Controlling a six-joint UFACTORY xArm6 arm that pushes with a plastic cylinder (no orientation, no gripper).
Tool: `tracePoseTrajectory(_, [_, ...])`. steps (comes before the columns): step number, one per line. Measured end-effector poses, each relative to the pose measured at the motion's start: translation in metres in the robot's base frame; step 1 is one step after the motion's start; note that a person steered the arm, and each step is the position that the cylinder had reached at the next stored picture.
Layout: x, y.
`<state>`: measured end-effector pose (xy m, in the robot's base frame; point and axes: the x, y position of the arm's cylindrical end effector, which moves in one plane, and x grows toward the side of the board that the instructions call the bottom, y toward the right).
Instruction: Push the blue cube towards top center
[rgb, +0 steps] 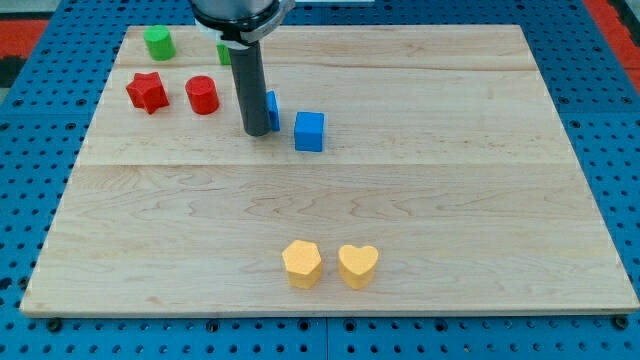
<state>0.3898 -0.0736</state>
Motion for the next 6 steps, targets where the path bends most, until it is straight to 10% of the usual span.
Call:
tracePoseTrajectory(4, [0.027,0.007])
tracePoseTrajectory(6, [-0.001,0.118])
